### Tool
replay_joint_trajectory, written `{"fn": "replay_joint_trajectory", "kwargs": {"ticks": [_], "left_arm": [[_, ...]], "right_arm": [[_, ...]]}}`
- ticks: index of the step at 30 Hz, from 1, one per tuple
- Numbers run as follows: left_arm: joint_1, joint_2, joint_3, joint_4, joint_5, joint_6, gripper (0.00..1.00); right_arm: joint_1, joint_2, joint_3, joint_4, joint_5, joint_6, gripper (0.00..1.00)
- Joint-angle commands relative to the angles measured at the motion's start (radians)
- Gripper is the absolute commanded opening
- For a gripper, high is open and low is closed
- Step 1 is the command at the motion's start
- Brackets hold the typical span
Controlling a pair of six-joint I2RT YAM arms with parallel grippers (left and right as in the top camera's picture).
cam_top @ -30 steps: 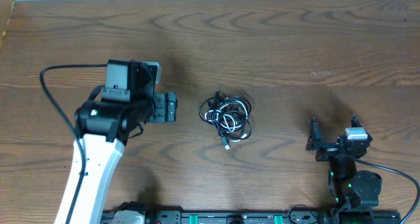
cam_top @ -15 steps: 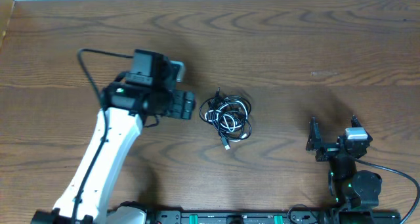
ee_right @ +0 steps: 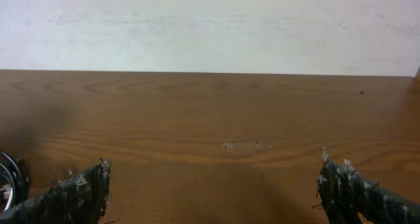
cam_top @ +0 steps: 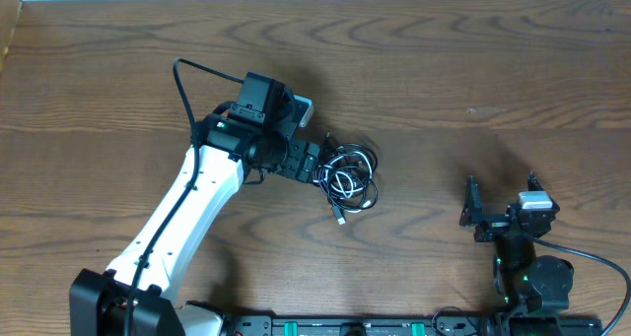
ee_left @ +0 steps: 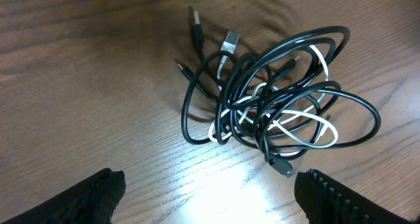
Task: Untangle cables
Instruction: 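Move the left gripper forward toward the black-and-white cable tangle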
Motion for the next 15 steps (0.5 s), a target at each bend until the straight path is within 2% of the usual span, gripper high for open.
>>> {"fn": "replay_joint_trajectory", "kwargs": {"ticks": [1,11,15], "left_arm": [[-0.013,0.003,0.023,-0.003,-0.012,0.016,0.88],[-0.064,0.005,0.020,0.000,-0.015,0.017,0.88],[-0.064,0.010,0.011,0.000,-0.095,0.016,0.88]], "right_arm": [[-0.014,-0.004,-0.002,-0.003,-0.010,0.007,0.99],[-0.014,-0.004,-0.002,-0.003,-0.010,0.007,0.99],[-0.014,-0.004,-0.002,-0.003,-0.010,0.007,0.99]]}}
